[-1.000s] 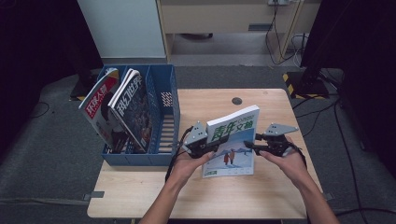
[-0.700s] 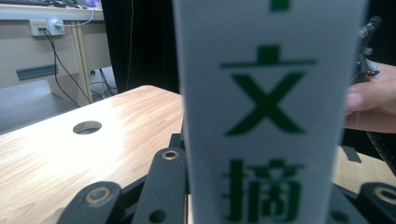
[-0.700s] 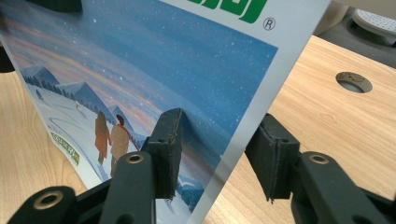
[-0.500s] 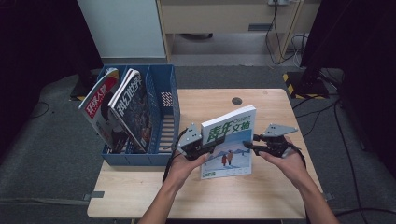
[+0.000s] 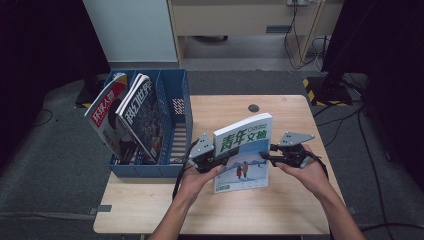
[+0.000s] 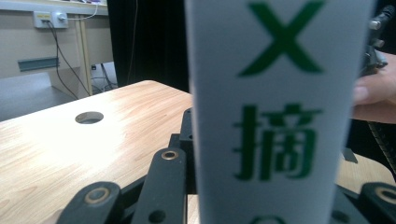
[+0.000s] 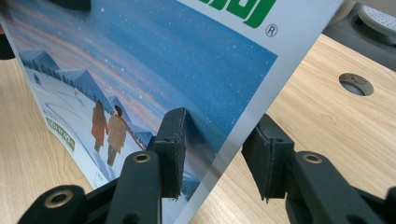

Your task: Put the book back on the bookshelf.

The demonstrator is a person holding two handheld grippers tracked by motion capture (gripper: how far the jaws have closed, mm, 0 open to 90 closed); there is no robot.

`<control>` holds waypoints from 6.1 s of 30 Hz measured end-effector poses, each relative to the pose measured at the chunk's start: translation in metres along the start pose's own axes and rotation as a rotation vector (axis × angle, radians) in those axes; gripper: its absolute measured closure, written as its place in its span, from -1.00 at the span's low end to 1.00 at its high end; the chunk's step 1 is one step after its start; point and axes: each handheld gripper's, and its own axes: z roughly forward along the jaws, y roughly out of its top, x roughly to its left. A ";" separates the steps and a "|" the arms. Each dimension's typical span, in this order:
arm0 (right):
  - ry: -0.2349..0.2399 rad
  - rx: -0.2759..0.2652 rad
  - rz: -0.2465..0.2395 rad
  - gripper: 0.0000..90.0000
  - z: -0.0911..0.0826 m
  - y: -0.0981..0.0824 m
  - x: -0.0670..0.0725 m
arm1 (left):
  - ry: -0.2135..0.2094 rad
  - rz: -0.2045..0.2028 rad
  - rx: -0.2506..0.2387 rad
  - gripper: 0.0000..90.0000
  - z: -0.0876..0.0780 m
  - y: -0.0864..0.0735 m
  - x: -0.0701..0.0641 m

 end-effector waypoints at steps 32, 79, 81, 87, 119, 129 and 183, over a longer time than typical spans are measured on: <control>-0.078 -0.020 -0.013 0.41 -0.007 0.007 -0.011 | 0.037 0.097 -0.034 0.61 0.017 0.011 0.007; -0.056 -0.030 0.008 -0.19 -0.005 0.000 -0.009 | -0.037 0.077 -0.053 0.63 0.005 -0.007 -0.007; -0.054 -0.026 0.011 -0.21 -0.004 0.000 -0.009 | -0.039 0.077 -0.052 0.63 0.005 -0.007 -0.008; -0.046 -0.009 0.018 -0.25 0.001 -0.002 -0.011 | -0.048 0.065 -0.058 0.62 0.005 -0.009 -0.007; -0.120 0.082 0.119 -0.56 0.012 -0.040 -0.020 | 0.015 0.028 -0.052 0.64 0.004 -0.002 0.000; -0.146 0.155 0.188 -0.67 0.015 -0.046 -0.027 | 0.011 0.027 -0.052 0.64 0.005 0.000 0.001; -0.176 0.149 0.268 -0.70 0.005 -0.080 -0.021 | 0.014 0.036 -0.103 0.64 -0.010 0.026 0.001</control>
